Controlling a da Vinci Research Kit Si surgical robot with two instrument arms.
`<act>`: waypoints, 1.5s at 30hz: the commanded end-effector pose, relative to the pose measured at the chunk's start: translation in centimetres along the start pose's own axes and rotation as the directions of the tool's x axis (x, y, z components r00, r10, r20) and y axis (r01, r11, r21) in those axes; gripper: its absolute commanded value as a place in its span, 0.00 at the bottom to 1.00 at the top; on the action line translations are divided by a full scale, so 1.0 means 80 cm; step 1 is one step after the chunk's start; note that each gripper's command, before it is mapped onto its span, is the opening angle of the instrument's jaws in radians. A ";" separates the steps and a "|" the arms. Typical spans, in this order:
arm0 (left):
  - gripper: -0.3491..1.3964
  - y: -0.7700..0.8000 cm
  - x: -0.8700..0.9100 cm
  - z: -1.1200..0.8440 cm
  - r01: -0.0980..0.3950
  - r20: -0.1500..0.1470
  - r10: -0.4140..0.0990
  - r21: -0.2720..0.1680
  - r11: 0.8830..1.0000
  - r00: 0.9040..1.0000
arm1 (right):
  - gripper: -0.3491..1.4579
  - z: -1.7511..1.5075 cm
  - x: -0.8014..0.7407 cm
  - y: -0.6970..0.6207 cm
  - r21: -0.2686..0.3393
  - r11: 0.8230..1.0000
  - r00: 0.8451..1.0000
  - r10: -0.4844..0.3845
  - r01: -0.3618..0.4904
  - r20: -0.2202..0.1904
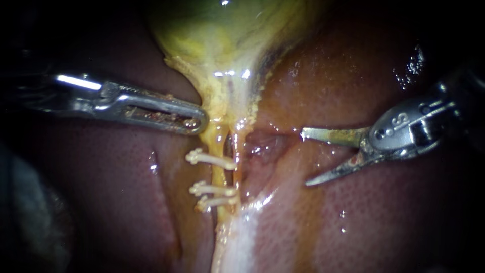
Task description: Go to the cutting position left tube
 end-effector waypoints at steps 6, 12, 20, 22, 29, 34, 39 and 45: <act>0.00 0.0009 0.0010 -0.0025 0.006 0.004 -0.006 -0.007 1.000 1.000 | 0.99 -0.0002 0.0002 0.0001 0.000 1.000 1.000 0.002 -0.002 0.003; 0.00 0.0031 0.0029 -0.0069 0.020 -0.012 -0.020 0.005 1.000 1.000 | 0.97 -0.0003 0.0007 0.0005 0.018 1.000 1.000 0.006 -0.006 -0.001; 0.00 0.0040 0.0034 -0.0089 0.031 -0.022 -0.031 0.004 0.999 0.999 | 0.97 0.0012 0.0029 0.0002 0.075 0.996 0.997 0.045 -0.040 -0.062; 0.00 0.0041 0.0034 -0.0088 0.032 -0.022 -0.032 0.004 0.999 0.999 | 0.98 0.0025 0.0038 -0.0004 0.100 0.992 0.993 0.088 -0.080 -0.078; 0.00 0.0043 0.0038 -0.0091 0.028 -0.026 -0.028 0.004 1.000 0.999 | 0.98 0.0074 0.0068 -0.0024 0.180 0.970 0.976 0.187 -0.165 -0.114; 0.00 0.0046 0.0046 -0.0099 0.021 -0.032 -0.021 0.007 1.000 0.999 | 0.98 0.0103 0.0077 -0.0026 0.212 0.961 0.970 0.209 -0.179 -0.127; 0.00 0.0047 0.0047 -0.0099 0.022 -0.033 -0.022 0.009 1.000 0.999 | 0.98 0.0118 0.0084 -0.0020 0.231 0.954 0.964 0.228 -0.192 -0.140; 0.00 0.0047 0.0047 -0.0099 0.022 -0.033 -0.022 0.009 1.000 0.999 | 0.98 0.0139 0.0075 -0.0018 0.253 0.945 0.961 0.246 -0.208 -0.128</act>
